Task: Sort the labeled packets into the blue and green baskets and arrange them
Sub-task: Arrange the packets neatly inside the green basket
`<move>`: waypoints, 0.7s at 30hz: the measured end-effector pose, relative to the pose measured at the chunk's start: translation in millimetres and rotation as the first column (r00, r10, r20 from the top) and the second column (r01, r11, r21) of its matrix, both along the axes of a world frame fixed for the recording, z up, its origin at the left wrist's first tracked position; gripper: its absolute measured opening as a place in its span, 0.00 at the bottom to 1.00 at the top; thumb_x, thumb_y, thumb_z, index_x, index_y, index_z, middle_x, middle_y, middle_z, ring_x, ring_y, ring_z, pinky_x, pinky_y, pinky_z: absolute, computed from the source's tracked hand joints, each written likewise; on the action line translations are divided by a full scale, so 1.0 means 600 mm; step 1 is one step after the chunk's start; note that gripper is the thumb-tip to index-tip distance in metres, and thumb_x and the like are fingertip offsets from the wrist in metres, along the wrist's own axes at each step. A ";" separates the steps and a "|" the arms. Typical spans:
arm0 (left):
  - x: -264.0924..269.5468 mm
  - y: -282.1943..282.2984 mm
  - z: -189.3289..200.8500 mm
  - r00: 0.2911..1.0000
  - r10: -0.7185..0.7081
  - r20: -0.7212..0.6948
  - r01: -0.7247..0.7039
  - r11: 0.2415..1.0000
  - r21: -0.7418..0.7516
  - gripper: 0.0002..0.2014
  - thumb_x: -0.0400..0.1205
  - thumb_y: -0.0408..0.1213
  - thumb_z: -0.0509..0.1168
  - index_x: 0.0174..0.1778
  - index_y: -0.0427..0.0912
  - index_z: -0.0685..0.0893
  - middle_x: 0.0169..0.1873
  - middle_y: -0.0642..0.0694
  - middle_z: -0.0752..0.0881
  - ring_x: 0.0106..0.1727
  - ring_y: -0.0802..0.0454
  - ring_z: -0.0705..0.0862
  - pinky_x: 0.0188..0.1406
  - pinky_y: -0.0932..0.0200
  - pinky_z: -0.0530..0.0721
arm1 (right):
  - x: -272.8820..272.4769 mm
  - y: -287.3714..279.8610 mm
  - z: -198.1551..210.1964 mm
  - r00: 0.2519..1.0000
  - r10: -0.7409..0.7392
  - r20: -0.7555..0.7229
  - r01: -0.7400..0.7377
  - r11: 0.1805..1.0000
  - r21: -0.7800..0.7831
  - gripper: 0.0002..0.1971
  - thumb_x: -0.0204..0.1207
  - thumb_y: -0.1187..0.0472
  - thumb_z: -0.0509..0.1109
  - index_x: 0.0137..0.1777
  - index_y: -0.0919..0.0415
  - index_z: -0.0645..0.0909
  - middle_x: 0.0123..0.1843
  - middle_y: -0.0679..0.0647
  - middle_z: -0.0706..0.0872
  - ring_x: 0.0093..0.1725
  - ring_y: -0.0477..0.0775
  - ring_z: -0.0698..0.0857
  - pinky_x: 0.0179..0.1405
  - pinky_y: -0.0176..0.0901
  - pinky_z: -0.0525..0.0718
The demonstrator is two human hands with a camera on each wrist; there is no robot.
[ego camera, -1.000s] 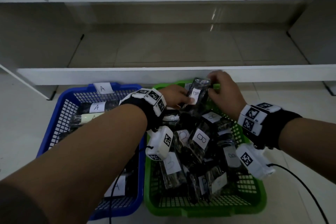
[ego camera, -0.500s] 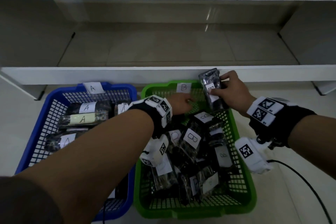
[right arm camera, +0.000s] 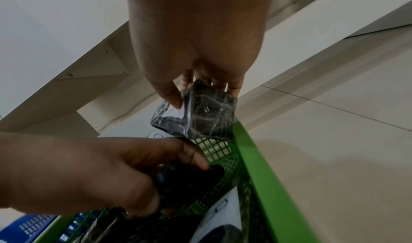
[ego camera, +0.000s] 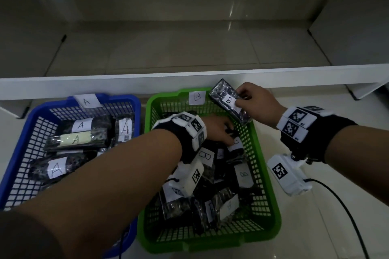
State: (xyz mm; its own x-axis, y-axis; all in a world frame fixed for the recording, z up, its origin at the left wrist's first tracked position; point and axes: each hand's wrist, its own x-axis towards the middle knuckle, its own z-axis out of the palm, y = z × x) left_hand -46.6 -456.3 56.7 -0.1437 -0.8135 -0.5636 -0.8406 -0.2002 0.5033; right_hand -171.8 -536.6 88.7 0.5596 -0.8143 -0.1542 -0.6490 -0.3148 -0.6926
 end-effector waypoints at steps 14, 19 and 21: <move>0.154 0.068 0.096 0.955 0.167 -0.246 -0.190 0.979 -0.072 0.14 0.73 0.30 0.61 0.48 0.51 0.86 0.41 0.49 0.84 0.37 0.49 0.80 0.39 0.56 0.79 | 0.061 -0.002 0.022 0.812 0.338 -0.476 -0.328 0.939 0.108 0.03 0.74 0.63 0.68 0.45 0.60 0.77 0.37 0.53 0.77 0.32 0.49 0.72 0.29 0.40 0.69; 0.183 0.077 0.105 0.982 0.110 -0.154 -0.133 0.980 -0.147 0.15 0.75 0.23 0.63 0.44 0.48 0.88 0.48 0.47 0.89 0.50 0.53 0.84 0.52 0.59 0.81 | 0.089 0.007 -0.002 0.616 0.394 -0.682 -0.491 0.869 0.059 0.11 0.77 0.65 0.64 0.57 0.67 0.81 0.53 0.63 0.85 0.48 0.58 0.82 0.43 0.44 0.78; 0.186 0.080 0.101 0.995 0.061 -0.078 -0.072 0.987 -0.145 0.15 0.75 0.22 0.62 0.46 0.45 0.88 0.51 0.45 0.88 0.52 0.52 0.84 0.54 0.59 0.80 | 0.090 0.010 -0.017 0.582 0.358 -0.730 -0.543 0.840 -0.021 0.12 0.79 0.64 0.62 0.61 0.59 0.81 0.57 0.58 0.85 0.55 0.59 0.83 0.52 0.48 0.82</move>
